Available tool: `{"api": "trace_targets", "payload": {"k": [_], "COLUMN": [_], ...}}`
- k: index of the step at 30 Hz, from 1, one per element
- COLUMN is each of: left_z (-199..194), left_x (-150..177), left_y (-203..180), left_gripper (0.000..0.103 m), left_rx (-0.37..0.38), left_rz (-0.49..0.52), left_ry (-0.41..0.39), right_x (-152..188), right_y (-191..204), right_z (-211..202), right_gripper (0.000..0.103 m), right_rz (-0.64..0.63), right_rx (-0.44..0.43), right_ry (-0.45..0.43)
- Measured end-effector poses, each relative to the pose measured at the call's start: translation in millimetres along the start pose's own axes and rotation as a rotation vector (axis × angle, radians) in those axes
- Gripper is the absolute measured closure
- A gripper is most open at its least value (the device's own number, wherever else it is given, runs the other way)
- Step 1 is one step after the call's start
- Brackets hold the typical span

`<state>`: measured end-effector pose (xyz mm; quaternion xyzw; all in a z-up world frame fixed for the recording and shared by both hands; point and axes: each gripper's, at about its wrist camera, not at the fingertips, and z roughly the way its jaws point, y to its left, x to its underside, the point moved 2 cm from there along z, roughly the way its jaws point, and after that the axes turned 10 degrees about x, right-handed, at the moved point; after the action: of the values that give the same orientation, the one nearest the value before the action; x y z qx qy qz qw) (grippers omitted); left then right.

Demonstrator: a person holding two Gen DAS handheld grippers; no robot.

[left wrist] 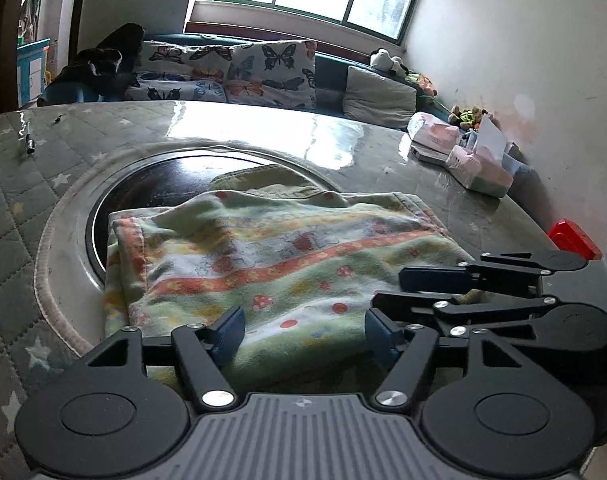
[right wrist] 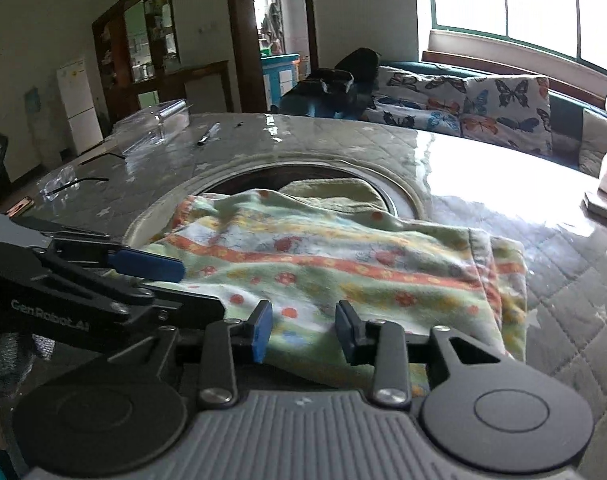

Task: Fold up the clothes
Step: 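Release the shirt and smooth the folded bundle with both grippers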

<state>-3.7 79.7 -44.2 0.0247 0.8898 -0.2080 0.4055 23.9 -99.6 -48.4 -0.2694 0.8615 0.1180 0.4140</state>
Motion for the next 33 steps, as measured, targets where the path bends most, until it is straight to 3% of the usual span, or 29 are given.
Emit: {"api": "trace_targets", "payload": {"k": [6, 9, 10, 11, 13, 24, 28, 33], "left_z": [0.0, -3.4, -4.7, -5.7, -6.7, -2.0, 2.7, -1.8], "left_x": [2.2, 1.1, 0.8, 0.6, 1.2, 3.2, 10.6, 12.5], "left_y": [-0.7, -3.1, -3.6, -3.5, -2.8, 8.4, 12.9, 13.3], "left_gripper": [0.024, 0.014, 0.006, 0.004, 0.002, 0.001, 0.001, 0.001], "left_rx": [-0.017, -0.041, -0.054, -0.065, -0.082, -0.23, -0.248, -0.258], "left_rz": [-0.01, -0.008, -0.007, -0.005, -0.001, 0.001, -0.008, -0.023], "left_ry": [-0.004, -0.016, -0.023, -0.032, -0.038, -0.05, -0.029, -0.036], "right_x": [5.1, 5.8, 6.3, 6.8, 10.6, 19.7, 19.3, 17.7], "right_y": [-12.5, -19.8, -22.4, -25.1, -33.6, -54.3, -51.0, -46.4], "right_z": [-1.8, -6.1, -7.5, -8.9, -8.6, -13.9, -12.6, -12.2], "right_gripper": [0.067, 0.066, 0.063, 0.053, 0.049, 0.045, 0.03, 0.021], "right_rz": [0.026, 0.048, 0.053, 0.058, 0.08, 0.143, 0.131, 0.116], "right_rx": [0.022, 0.033, 0.041, 0.05, 0.072, 0.091, 0.081, 0.067], "right_ry": [0.003, 0.0, -0.002, -0.004, 0.006, 0.006, 0.005, 0.006]}}
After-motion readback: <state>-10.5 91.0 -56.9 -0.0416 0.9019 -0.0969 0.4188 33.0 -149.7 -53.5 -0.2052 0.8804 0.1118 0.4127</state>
